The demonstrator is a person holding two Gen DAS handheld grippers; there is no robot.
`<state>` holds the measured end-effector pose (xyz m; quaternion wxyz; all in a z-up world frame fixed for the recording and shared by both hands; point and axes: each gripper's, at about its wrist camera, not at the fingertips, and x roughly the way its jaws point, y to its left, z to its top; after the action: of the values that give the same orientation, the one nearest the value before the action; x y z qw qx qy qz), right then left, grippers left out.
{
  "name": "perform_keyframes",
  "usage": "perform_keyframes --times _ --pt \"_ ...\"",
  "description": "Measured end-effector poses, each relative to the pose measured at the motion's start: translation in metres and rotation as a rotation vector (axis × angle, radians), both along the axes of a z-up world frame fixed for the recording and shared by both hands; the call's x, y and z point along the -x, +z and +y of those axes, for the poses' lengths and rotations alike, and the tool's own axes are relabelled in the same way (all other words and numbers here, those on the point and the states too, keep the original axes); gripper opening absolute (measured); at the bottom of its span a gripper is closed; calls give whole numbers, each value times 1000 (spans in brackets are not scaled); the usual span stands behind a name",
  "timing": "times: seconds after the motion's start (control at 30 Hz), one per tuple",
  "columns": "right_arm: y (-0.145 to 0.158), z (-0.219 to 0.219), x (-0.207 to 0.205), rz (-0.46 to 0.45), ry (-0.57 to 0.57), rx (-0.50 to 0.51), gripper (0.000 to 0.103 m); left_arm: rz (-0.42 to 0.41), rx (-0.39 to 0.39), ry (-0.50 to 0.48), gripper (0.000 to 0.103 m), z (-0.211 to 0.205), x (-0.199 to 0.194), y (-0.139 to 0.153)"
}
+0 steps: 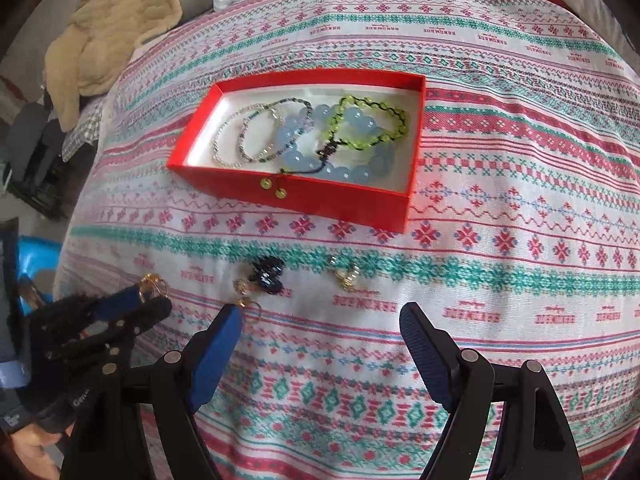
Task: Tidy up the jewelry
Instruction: 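Lift the gold ring with left gripper while right grasps the black flower earring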
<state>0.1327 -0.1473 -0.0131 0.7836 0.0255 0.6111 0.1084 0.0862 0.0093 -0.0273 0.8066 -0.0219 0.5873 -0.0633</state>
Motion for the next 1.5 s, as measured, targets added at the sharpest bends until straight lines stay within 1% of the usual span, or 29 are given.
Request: perform_keyframes --times 0.07,0.1,0.23,0.27,0.33,0.5,0.57,0.63,0.87,1.07,1.3,1.5 --pt "-2 7 -3 -4 -14 -34 82 2 7 7 31 4 0 0" --pt "-3 10 -4 -4 -16 -46 79 2 9 10 31 5 0 0" --pt "-11 27 -8 10 -23 -77 56 2 20 12 31 5 1 2" --pt "-13 30 -9 15 -27 -78 54 2 23 10 31 5 1 2" --pt "-19 35 -9 20 -33 -65 43 -2 22 5 31 6 4 4" --pt "-28 34 -11 30 -65 -45 32 -6 26 4 31 12 10 7" --pt "-30 31 -13 32 -77 -44 29 -7 25 3 31 12 10 7" --pt "-33 29 -14 34 -85 -41 23 -7 24 4 31 11 10 7" --pt "-36 33 -16 14 -65 -14 22 -10 16 14 31 12 10 9" --pt "-30 34 -7 10 -40 -5 22 -27 18 29 31 15 10 16" --pt "-9 28 3 -2 -29 -47 22 -48 30 48 31 16 9 24" --pt "12 28 11 -30 -6 -79 22 -85 67 47 31 9 6 41"
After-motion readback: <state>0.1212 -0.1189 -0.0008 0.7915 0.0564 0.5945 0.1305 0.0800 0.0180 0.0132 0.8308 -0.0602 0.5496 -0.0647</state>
